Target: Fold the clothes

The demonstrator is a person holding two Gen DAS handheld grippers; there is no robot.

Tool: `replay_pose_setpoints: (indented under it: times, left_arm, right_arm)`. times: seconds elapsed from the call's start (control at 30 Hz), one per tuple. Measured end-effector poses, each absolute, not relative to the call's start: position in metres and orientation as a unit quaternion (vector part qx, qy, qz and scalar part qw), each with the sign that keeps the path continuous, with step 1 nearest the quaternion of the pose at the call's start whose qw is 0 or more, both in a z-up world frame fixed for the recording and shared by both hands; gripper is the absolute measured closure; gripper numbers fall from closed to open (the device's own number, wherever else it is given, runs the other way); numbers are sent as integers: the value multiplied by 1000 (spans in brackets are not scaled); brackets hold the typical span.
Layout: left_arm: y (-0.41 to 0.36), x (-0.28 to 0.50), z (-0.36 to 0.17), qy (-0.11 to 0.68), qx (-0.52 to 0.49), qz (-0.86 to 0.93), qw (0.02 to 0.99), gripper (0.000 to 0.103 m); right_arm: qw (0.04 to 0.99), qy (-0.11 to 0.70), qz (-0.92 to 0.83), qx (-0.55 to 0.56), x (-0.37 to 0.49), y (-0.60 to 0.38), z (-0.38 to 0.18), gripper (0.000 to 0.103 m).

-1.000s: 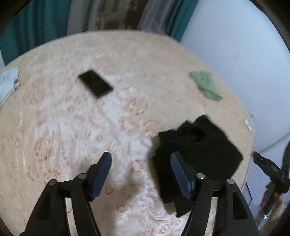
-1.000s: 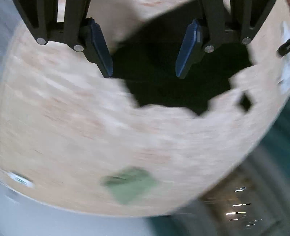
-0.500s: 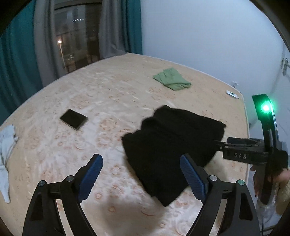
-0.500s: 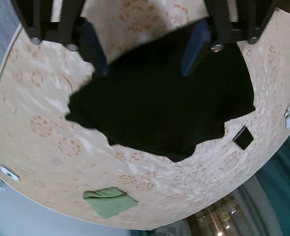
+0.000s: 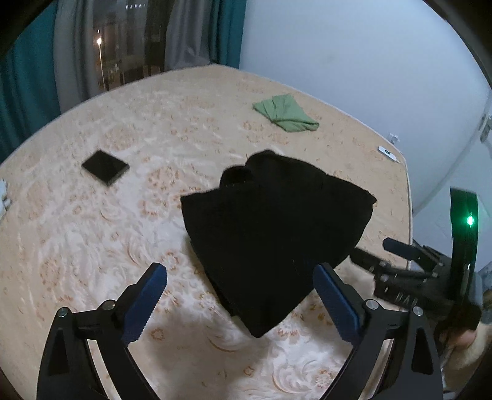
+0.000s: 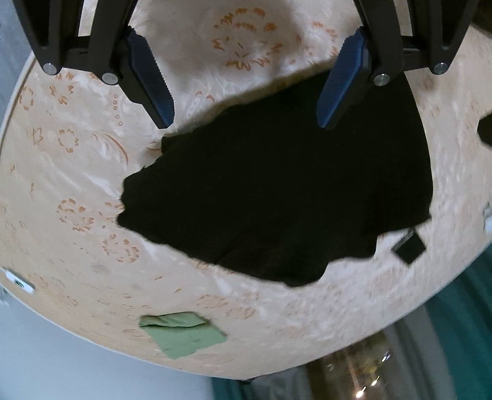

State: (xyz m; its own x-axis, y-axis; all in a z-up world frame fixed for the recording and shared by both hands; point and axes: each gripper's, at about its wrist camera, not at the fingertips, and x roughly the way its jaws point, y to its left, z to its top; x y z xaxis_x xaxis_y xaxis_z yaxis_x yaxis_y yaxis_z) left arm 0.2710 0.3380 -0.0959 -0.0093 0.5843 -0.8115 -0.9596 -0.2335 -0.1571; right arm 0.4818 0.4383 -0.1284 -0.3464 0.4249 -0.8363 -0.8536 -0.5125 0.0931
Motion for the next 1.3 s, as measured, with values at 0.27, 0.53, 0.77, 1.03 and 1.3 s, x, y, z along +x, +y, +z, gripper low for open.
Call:
replay_pose_setpoints:
  times: [0.27,0.53,0.77,1.03,1.3]
  left_arm:
    - [340,289,-112,256,-399,672,569,5]
    - [320,310,-113,252,-356,696,570,5]
    - [315,310,-116,241,-358,697,573,5]
    - [319,314,-116,246,-350,692,582,5]
    - [320,314,-115,244,-346,690,587,5]
  right_arm:
    - [429,266,782,-366,489,433,-131,24]
    - [451,248,782,-351,493,419,-136,24]
    - [453,242,786,-345,493,405,-137,24]
    - [453,244,785,-346,494,410,-137,24]
    - [452,251,781,-349,495,411,-141,24]
